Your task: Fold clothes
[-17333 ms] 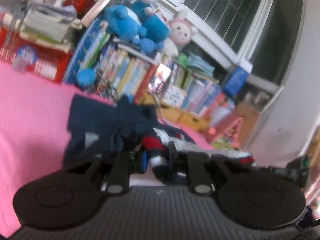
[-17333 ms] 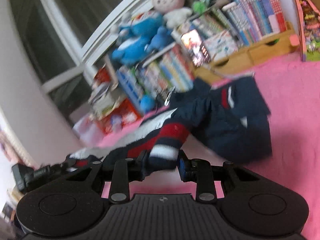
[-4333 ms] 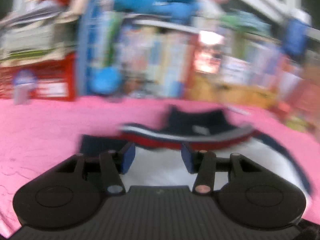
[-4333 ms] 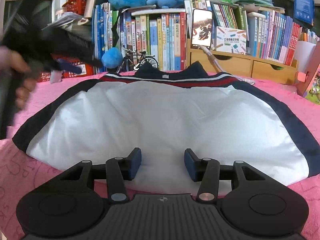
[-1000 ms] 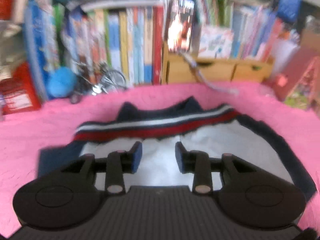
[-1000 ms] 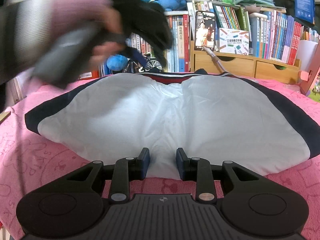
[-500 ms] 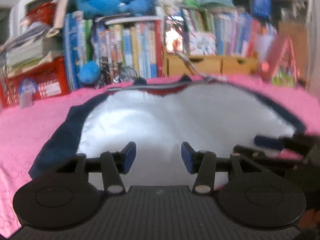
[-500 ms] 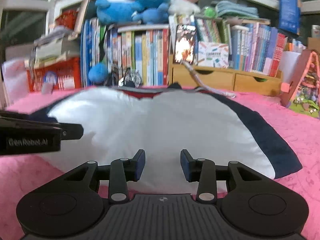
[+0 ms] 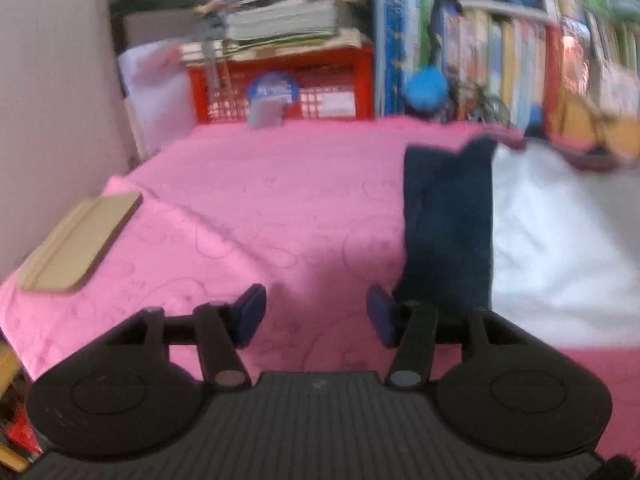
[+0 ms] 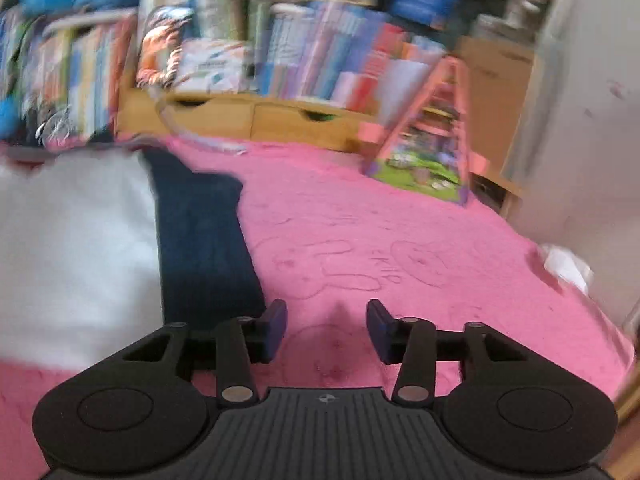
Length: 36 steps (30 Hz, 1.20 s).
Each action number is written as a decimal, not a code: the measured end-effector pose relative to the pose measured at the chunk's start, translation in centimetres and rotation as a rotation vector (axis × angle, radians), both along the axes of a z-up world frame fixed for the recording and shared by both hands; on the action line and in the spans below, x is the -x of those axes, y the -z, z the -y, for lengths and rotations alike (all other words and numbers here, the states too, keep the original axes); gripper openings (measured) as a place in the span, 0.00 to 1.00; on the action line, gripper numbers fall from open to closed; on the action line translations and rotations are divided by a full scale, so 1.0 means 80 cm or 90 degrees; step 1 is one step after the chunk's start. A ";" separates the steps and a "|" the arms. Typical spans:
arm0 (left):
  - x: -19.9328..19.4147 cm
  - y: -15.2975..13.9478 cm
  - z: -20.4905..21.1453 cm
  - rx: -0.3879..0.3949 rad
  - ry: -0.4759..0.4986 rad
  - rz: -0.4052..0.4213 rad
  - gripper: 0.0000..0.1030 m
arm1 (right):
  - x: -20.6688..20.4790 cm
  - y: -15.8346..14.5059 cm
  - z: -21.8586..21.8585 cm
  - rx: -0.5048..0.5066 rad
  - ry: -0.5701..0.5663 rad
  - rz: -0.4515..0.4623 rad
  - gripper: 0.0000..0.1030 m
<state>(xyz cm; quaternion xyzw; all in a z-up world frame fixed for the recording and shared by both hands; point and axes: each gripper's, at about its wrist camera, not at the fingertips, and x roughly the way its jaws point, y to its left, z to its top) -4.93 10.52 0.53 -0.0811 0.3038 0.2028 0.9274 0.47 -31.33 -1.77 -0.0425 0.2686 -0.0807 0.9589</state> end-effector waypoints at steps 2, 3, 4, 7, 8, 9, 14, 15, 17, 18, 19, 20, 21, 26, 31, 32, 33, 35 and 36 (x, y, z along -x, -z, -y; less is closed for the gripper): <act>-0.001 -0.019 0.008 0.105 0.068 0.041 0.51 | 0.017 -0.015 -0.010 -0.083 -0.029 0.013 0.44; -0.009 -0.028 0.017 0.150 0.109 0.050 0.51 | 0.024 -0.020 -0.027 -0.117 -0.062 0.011 0.44; -0.019 -0.035 0.028 0.185 0.150 0.050 0.51 | 0.030 -0.020 -0.048 -0.139 -0.098 0.008 0.44; -0.051 -0.051 0.066 0.214 0.254 0.031 0.51 | 0.046 -0.012 -0.119 -0.178 -0.207 -0.002 0.44; -0.060 -0.053 0.078 0.210 0.278 0.019 0.51 | 0.048 -0.008 -0.142 -0.170 -0.232 -0.005 0.44; -0.070 -0.054 0.089 0.204 0.297 0.004 0.51 | 0.050 -0.004 -0.164 -0.161 -0.256 -0.009 0.44; -0.102 -0.043 0.130 0.214 0.372 -0.092 0.51 | 0.031 0.013 -0.212 -0.147 -0.266 -0.049 0.44; -0.107 -0.038 0.138 0.205 0.382 -0.114 0.51 | 0.030 0.017 -0.215 -0.143 -0.265 -0.050 0.44; -0.118 -0.030 0.155 0.175 0.393 -0.152 0.51 | 0.029 0.024 -0.220 -0.136 -0.263 -0.051 0.44; -0.122 -0.026 0.163 0.164 0.398 -0.169 0.51 | 0.028 0.025 -0.222 -0.135 -0.261 -0.051 0.43; -0.126 -0.021 0.171 0.152 0.402 -0.186 0.51 | 0.028 0.026 -0.225 -0.134 -0.259 -0.051 0.41; -0.133 -0.015 0.177 0.148 0.404 -0.203 0.51 | 0.026 0.027 -0.226 -0.136 -0.258 -0.051 0.40; -0.139 -0.009 0.179 0.146 0.404 -0.219 0.51 | 0.028 0.028 -0.225 -0.134 -0.259 -0.050 0.39; -0.170 0.001 0.192 0.091 0.391 -0.236 0.50 | 0.034 0.036 -0.226 -0.124 -0.265 -0.035 0.38; -0.237 0.005 0.190 0.072 0.353 -0.228 0.34 | 0.037 0.040 -0.227 -0.118 -0.270 -0.022 0.38; -0.256 0.007 0.189 0.068 0.338 -0.226 0.31 | 0.038 0.040 -0.227 -0.117 -0.271 -0.020 0.38; -0.274 0.008 0.189 0.063 0.322 -0.224 0.31 | 0.040 0.041 -0.227 -0.116 -0.271 -0.017 0.38; -0.310 0.011 0.191 0.051 0.298 -0.221 0.32 | 0.041 0.042 -0.227 -0.114 -0.274 -0.013 0.38; -0.328 0.013 0.192 0.042 0.286 -0.217 0.34 | 0.042 0.042 -0.227 -0.113 -0.275 -0.012 0.38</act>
